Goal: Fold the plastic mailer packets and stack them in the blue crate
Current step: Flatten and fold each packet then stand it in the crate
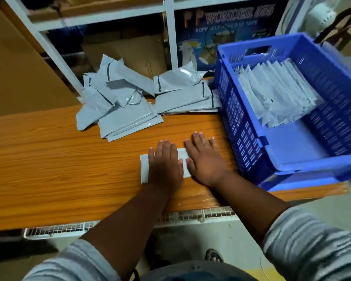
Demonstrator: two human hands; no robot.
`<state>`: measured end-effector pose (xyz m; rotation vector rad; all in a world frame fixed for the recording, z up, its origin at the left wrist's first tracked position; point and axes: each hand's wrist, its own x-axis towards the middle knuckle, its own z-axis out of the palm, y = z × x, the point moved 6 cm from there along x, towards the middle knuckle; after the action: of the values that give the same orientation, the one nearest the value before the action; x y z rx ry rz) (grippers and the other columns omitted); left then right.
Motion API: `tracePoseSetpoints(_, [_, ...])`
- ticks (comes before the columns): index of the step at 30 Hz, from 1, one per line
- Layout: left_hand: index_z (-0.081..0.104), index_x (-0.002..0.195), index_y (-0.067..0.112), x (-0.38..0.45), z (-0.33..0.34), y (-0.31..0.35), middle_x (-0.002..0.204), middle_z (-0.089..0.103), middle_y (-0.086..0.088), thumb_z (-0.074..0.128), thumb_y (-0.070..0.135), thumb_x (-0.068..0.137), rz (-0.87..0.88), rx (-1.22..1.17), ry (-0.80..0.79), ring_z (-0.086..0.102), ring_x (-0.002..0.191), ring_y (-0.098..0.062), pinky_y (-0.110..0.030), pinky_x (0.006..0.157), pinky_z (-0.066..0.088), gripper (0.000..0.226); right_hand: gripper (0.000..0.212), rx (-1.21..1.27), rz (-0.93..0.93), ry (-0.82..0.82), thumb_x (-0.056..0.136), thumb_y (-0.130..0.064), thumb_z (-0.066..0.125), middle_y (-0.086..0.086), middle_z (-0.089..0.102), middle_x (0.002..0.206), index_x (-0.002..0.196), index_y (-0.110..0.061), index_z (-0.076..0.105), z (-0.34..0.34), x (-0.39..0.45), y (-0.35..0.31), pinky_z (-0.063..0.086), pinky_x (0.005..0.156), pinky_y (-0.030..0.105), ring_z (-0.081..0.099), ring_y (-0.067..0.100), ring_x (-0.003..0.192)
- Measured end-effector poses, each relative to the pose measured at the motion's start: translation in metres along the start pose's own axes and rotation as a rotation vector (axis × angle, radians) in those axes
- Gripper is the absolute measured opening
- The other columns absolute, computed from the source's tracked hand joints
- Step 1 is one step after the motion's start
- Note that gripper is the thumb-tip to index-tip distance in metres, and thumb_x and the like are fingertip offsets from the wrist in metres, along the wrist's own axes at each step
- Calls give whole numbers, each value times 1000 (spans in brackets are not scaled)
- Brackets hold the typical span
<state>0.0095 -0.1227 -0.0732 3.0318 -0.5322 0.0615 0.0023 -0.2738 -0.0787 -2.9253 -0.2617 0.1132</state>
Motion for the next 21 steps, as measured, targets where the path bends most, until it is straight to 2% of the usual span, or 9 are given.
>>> tracePoseSetpoints(3, [45,160,13,-18,-14,5,171,33,-18,48,46,96,100,20,53,25,160,-38,-66,127,18,71,74,-58,-88,25,108,-57,27,12,-5,179,172,-26,6,4,-29,-15,2,131,61,-9,33,165])
tracePoseSetpoints(7, [27,169,27,-46,5,-2,179,12,-13,44,56,97,183,58,5,5,165,-37,-68,127,11,80,78,-85,-94,-94,105,-66,16,8,-12,179,171,-29,-2,33,-39,-15,3,131,60,-15,35,164])
tracePoseSetpoints(12, [23,171,23,-48,22,-11,178,13,-12,31,59,96,188,78,-90,11,164,-39,-68,127,15,84,80,-111,-115,-243,105,-67,20,6,-17,178,170,-31,-8,23,-28,-14,-1,132,57,-18,34,163])
tracePoseSetpoints(14, [24,170,22,-42,22,-13,178,15,-14,25,62,94,191,85,-145,15,164,-40,-70,126,19,86,82,-137,-93,-308,104,-68,26,8,-11,179,171,-30,-4,14,-21,-17,3,131,58,-11,35,164])
tracePoseSetpoints(17, [14,171,15,-32,15,-22,179,11,-13,20,63,86,106,-109,-226,7,166,-35,-70,127,11,98,78,-128,-76,-165,102,-60,38,18,18,174,167,-20,23,-3,-10,-36,13,129,60,14,41,160])
tracePoseSetpoints(19, [20,169,11,-33,3,-30,177,16,-17,31,54,87,59,-223,-150,9,165,-35,-72,127,11,93,81,-66,-130,-74,100,-57,44,20,22,173,168,-18,23,5,-12,-52,18,128,59,15,42,161])
tracePoseSetpoints(21, [30,165,10,-42,0,-44,175,21,-19,41,47,91,61,-148,-40,14,164,-37,-73,124,14,84,78,-38,-203,-26,104,-61,38,16,17,176,170,-24,19,26,-20,-63,17,128,62,10,40,163])
